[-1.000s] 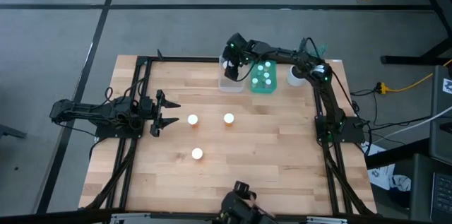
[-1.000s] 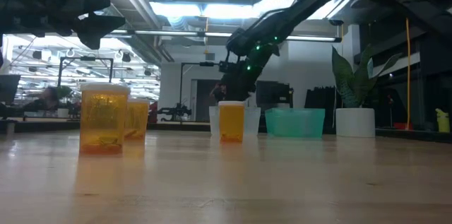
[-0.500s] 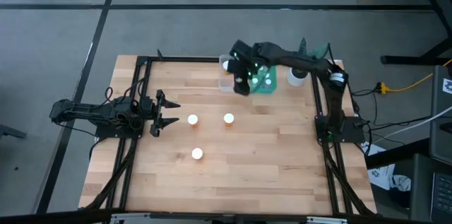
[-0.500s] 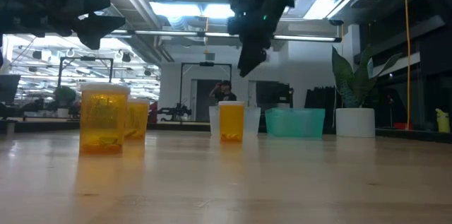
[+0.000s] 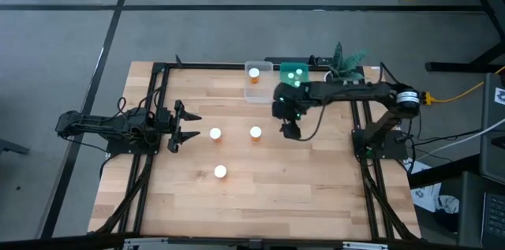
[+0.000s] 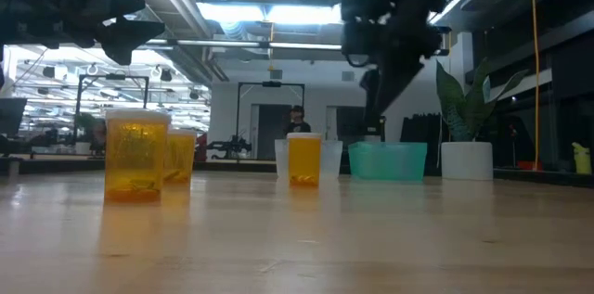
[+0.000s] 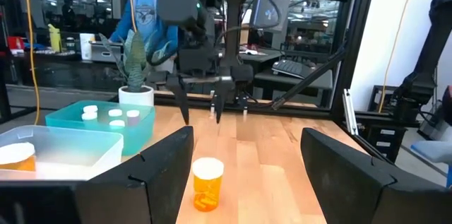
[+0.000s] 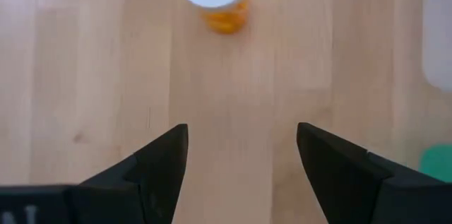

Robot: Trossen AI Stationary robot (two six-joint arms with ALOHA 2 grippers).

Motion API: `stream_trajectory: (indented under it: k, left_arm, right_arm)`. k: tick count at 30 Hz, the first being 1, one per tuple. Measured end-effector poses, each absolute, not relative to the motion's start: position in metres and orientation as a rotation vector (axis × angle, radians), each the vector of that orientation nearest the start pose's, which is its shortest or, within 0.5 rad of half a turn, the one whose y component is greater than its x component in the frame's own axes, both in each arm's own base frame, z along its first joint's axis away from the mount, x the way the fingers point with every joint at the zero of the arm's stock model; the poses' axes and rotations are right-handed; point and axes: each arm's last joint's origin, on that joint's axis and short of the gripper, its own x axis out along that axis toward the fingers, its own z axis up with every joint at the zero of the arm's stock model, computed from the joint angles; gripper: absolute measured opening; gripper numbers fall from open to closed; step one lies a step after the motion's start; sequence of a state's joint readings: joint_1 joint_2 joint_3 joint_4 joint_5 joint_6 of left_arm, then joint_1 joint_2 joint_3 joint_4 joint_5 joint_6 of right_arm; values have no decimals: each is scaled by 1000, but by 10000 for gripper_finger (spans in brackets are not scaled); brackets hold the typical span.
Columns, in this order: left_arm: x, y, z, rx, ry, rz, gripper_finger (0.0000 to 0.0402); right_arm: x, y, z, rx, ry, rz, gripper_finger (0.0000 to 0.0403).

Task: Pick and place medicine bottles into bin by pill shape (circle, oval)
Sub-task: Put the large orange pill bottle into the transparent bin

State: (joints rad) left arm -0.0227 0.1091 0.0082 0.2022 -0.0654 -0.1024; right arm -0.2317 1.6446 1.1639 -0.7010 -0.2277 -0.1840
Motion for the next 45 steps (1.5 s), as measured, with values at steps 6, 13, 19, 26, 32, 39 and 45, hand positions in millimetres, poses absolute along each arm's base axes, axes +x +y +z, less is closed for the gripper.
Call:
stream_trajectory:
  k: [6, 13, 19, 26, 32, 39, 45]
  left_arm:
    - [103, 0, 177, -107, -104, 38, 254]
    - [104, 0, 177, -101, -103, 38, 254]
    - [104, 0, 177, -100, -103, 38, 254]
    - [103, 0, 177, -100, -106, 41, 254]
    - [103, 0, 177, -101, -105, 42, 254]
    - [103, 0, 177, -101, -105, 42, 254]
    - [103, 0, 177, -102, -105, 42, 254]
  right_arm:
    - [296, -60, 195, 59, 996, 42, 267]
    - [291, -46, 167, 6, 898, 76, 267]
    - [299, -39, 157, -33, 801, 91, 267]
    - [317, -40, 141, -65, 808, 35, 267]
    - [337, -41, 136, -48, 808, 67, 267]
    - [359, -37, 134, -50, 785, 153, 267]
    - [374, -33, 132, -62, 778, 172, 267]
